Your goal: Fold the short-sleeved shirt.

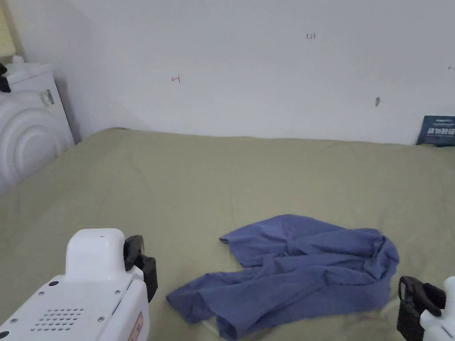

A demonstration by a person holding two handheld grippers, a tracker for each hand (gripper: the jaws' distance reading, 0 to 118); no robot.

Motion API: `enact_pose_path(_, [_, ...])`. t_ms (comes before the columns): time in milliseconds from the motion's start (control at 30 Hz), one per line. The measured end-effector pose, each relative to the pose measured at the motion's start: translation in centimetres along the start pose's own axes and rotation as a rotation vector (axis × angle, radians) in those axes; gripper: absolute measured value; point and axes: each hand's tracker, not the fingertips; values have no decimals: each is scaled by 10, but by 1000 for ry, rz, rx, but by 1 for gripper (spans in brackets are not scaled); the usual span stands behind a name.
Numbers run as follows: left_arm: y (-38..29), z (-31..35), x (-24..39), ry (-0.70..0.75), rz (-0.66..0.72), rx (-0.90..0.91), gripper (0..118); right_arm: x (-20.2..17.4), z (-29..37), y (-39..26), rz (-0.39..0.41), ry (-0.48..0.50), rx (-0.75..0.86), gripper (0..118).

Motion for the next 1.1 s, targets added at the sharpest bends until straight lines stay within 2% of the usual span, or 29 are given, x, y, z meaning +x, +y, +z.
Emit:
enact_pose_path(167, [-12, -10, -10, 11, 6, -51, 0, 2, -3, 2, -3, 7, 0, 1])
enact_pose_path(267, [-13, -32, -19, -38, 29, -120, 0, 2, -9, 3, 2, 10, -7, 1])
enact_pose_path(467, [-33, -128, -34, -76, -33, -368, 0, -2, -26, -3, 0, 17, -40, 1])
enact_pose_path(533, [-48, -166, -36, -134, 9, -471, 0, -3, -35, -7, -5, 22, -71, 1])
enact_pose_path(567, [-56, -187, -35, -146, 28, -537, 12, -3, -39, -9, -7, 23, -83, 1])
enact_pose_path(600, [-63, -205, -34, -149, 23, -588, 40, -4, -44, -11, -7, 20, -95, 1])
enact_pose_path(633, [-75, -229, -30, -137, 4, -652, 82, -4, -49, -13, -2, 21, -113, 1])
enact_pose_path(667, [-84, -246, -26, -109, -11, -689, 118, -3, -55, -15, 2, 21, -124, 1])
enact_pose_path(700, [-89, -258, -19, -111, -11, -661, 118, -3, -59, -17, 6, 21, -137, 1])
enact_pose_path(733, [-98, -271, -13, -91, -43, -724, 118, -3, -63, -19, 9, 22, -147, 2])
enact_pose_path(900, [-114, -311, 6, -38, -53, -802, 118, 2, -79, -23, 1, 19, -178, 2])
enact_pose_path(933, [-120, -311, 11, -48, -61, -830, 114, 3, -80, -23, -5, 21, -180, 2])
enact_pose_path(967, [-128, -308, 17, -73, -92, -851, 100, 4, -81, -24, -12, 26, -179, 2])
enact_pose_path(1033, [-130, -298, 21, -30, -135, -764, 94, 5, -86, -26, -13, 29, -186, 2])
enact_pose_path(1100, [-119, -294, 24, -70, -110, -797, 47, 6, -89, -28, 7, 35, -200, 2])
